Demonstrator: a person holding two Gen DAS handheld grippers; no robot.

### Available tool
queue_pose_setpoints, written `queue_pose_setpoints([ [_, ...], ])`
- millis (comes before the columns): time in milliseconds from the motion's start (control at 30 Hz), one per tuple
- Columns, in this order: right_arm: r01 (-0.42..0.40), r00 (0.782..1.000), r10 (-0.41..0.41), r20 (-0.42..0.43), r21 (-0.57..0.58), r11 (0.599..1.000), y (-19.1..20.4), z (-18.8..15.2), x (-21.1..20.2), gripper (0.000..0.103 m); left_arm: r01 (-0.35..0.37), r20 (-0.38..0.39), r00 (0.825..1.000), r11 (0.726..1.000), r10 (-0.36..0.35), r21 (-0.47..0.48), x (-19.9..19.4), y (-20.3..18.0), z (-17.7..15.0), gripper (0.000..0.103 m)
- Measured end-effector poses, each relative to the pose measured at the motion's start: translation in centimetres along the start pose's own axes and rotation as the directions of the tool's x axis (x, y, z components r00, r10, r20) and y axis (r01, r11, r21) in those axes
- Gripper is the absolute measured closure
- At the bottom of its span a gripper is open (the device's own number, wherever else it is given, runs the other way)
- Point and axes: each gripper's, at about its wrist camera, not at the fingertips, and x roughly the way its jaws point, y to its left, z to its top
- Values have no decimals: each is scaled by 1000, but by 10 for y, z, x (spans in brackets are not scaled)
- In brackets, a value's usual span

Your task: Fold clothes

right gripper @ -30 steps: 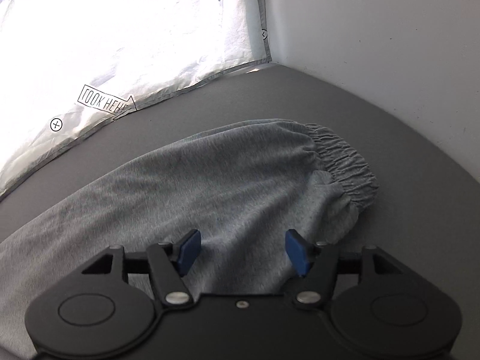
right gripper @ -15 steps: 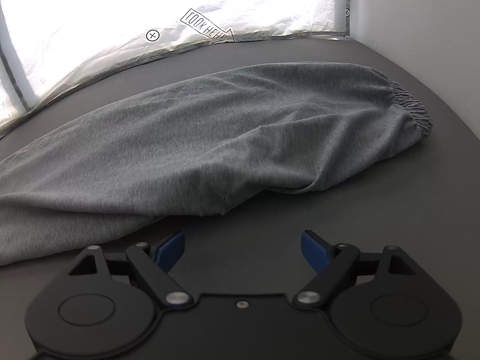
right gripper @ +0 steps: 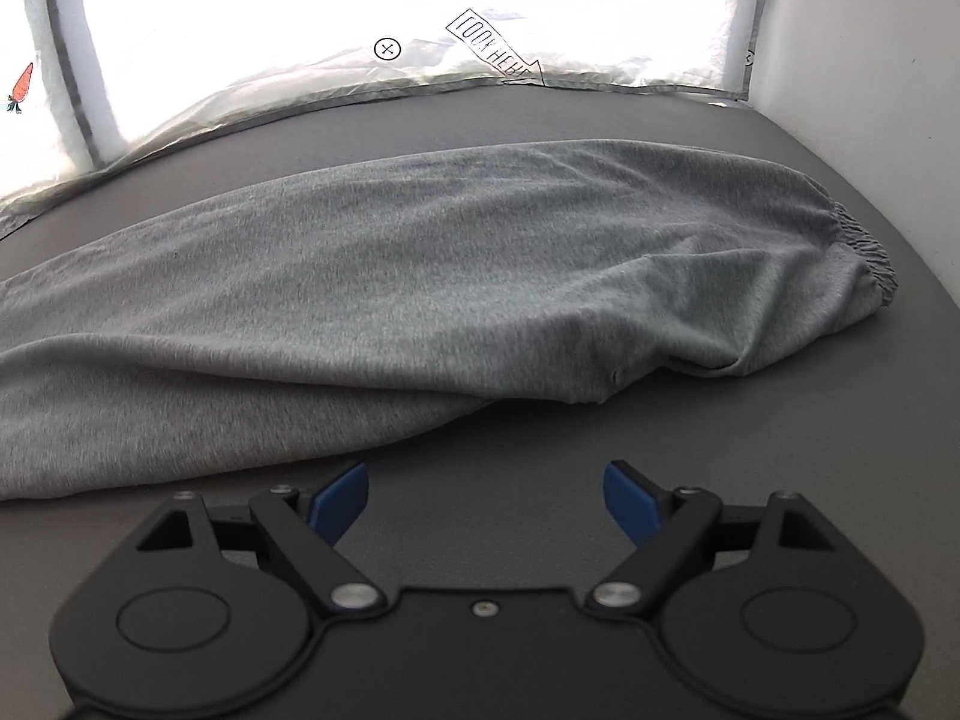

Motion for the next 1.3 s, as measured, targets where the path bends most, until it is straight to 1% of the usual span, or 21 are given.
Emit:
queue_pose_setpoints([
  [133, 11, 1000, -11, 12, -21, 1000, 8, 6, -6, 17, 98, 87, 992, 995, -96, -22, -15, -9, 29, 101],
  [167, 15, 1000, -14, 12, -18, 1000, 8, 7, -7, 17, 98, 94, 991, 995, -96, -15, -15, -10, 32, 101],
  [233, 24, 1000, -24, 10, -11, 1000, 7, 7, -9, 17, 56, 89, 994, 998, -58, 27, -10, -7, 29, 101],
  [267, 30, 1000, -30, 8, -6, 1000, 6, 7, -10, 17, 19, 61, 998, 1000, -20, 18, -3, 1, 23, 101],
  [333, 42, 999, -42, 2, 1, 999, 4, 4, -11, 17, -15, 3, 1000, 999, 16, -40, 9, 21, 8, 101],
  [367, 49, 999, -49, -2, 4, 999, 2, 3, -11, 17, -36, -27, 999, 997, 34, -72, 14, 33, -1, 101],
  [433, 58, 998, -58, -9, 12, 998, 0, 1, -12, 17, -76, -70, 995, 992, 69, -105, 26, 54, -18, 101],
  [467, 61, 998, -61, -13, 18, 998, -2, 0, -12, 17, -78, -86, 994, 989, 67, -125, 29, 60, -23, 101],
  [567, 60, 998, -59, -28, 33, 998, -4, 1, -9, 17, -52, -56, 997, 988, 45, -145, 23, 62, -21, 101],
  [633, 56, 998, -55, -26, 30, 998, -3, 3, -9, 17, -42, -30, 999, 993, 39, -112, 18, 55, -15, 101],
  [700, 48, 999, -47, -19, 18, 999, 0, 5, -9, 17, -50, -15, 999, 995, 49, -84, 18, 52, -14, 101],
  [767, 41, 999, -41, -18, 6, 999, 4, 5, -8, 17, -69, -26, 997, 993, 67, -98, 21, 55, -17, 101],
  [867, 31, 999, -32, -16, -9, 999, 9, 5, -8, 17, -79, -45, 996, 988, 74, -135, 20, 64, -21, 101],
  [1000, 30, 999, -30, -22, 5, 1000, 7, 3, -8, 16, -101, -33, 995, 992, 99, -74, 20, 59, -21, 100],
  [1067, 28, 999, -27, -31, 20, 999, 6, 1, -7, 16, -113, -40, 993, 991, 110, -78, 24, 60, -24, 100],
  [1100, 25, 999, -24, -35, 31, 999, 6, 1, -6, 16, -108, -35, 994, 992, 106, -61, 23, 57, -24, 100],
  [1133, 22, 999, -20, -36, 37, 999, 5, 1, -5, 16, -105, -30, 994, 994, 103, -44, 21, 55, -25, 97],
  [1200, 15, 999, -14, -33, 41, 999, 6, 1, -5, 16, -122, 0, 993, 992, 122, -11, 16, 48, -27, 94],
  [1233, 12, 999, -11, -32, 41, 999, 7, 1, -5, 16, -129, 8, 992, 992, 129, -7, 14, 48, -27, 78],
  [1267, 8, 999, -7, -34, 41, 999, 7, 0, -4, 16, -137, 16, 990, 991, 137, -3, 11, 48, -27, 69],
  [1300, 3, 999, -2, -36, 42, 999, 8, 0, -3, 16, -144, 23, 989, 990, 143, 0, 9, 48, -27, 55],
])
